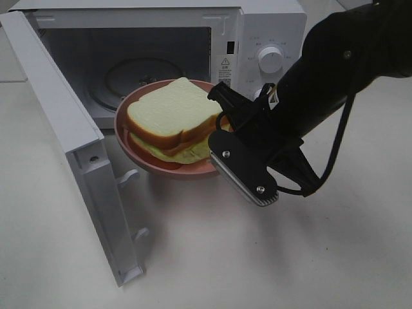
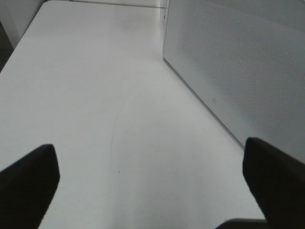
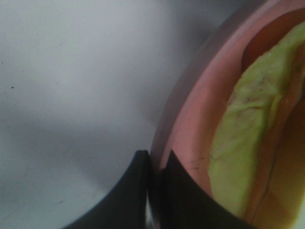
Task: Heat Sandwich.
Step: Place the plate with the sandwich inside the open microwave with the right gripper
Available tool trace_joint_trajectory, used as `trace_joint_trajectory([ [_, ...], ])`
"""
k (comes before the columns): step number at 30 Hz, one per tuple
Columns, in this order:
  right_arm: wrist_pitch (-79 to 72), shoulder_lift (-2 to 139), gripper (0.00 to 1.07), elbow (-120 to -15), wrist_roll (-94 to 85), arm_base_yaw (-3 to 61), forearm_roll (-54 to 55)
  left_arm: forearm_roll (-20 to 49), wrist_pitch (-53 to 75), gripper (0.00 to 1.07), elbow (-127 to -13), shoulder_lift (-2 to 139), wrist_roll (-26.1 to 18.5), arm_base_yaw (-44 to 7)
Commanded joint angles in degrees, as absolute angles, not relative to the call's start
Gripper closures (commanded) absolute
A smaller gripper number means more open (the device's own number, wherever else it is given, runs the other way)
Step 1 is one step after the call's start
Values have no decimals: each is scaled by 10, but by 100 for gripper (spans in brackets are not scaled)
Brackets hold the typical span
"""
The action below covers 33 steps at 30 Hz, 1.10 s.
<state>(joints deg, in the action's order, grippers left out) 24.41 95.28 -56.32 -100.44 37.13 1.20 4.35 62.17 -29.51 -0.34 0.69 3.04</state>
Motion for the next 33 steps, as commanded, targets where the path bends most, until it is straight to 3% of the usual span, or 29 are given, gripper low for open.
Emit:
trace_joint_trajectory([
  [1,235,968,107,-592,-1027,370,37,45,615,9,-294,-12,9,26],
  [33,352,1141,107,-845,-1006,370,51,45,615,9,-294,-12,9,26],
])
